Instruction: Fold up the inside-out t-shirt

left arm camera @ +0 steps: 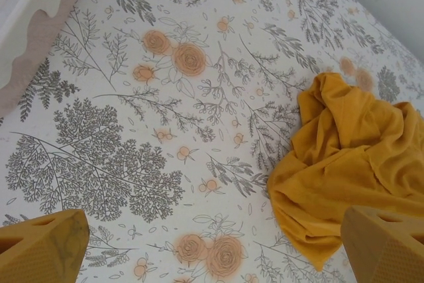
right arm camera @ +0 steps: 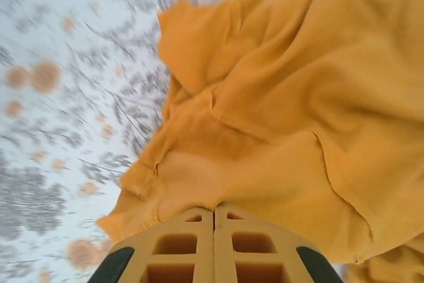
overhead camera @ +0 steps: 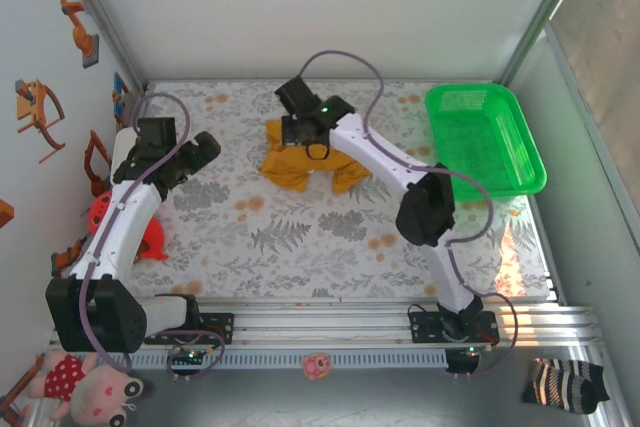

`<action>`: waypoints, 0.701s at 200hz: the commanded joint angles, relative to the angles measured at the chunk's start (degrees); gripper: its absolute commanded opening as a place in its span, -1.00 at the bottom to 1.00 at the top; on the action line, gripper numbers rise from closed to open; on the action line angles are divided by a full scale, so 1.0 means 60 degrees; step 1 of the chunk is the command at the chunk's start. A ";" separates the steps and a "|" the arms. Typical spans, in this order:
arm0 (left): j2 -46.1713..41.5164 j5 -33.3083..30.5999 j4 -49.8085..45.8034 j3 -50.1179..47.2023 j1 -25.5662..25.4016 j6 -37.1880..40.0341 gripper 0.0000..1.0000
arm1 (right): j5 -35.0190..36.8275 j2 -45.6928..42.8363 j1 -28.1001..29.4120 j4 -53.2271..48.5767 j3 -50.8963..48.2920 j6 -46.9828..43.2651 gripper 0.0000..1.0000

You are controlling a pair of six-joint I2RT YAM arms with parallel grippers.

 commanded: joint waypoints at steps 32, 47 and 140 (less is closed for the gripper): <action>0.0333 0.0816 0.0291 0.0087 0.0043 0.0347 0.94 | 0.0555 -0.4277 -0.1336 0.0639 -0.3441 -0.0014 -1.00; 0.0468 0.1069 0.0378 0.0047 0.0003 0.0356 0.94 | 0.0819 -0.5507 -0.1956 0.0790 -0.4632 0.0201 -1.00; 0.3020 0.1880 0.1166 0.0860 -0.1378 -0.0231 0.94 | 0.1116 -0.7713 -0.3670 0.1010 -0.7557 0.0471 -1.00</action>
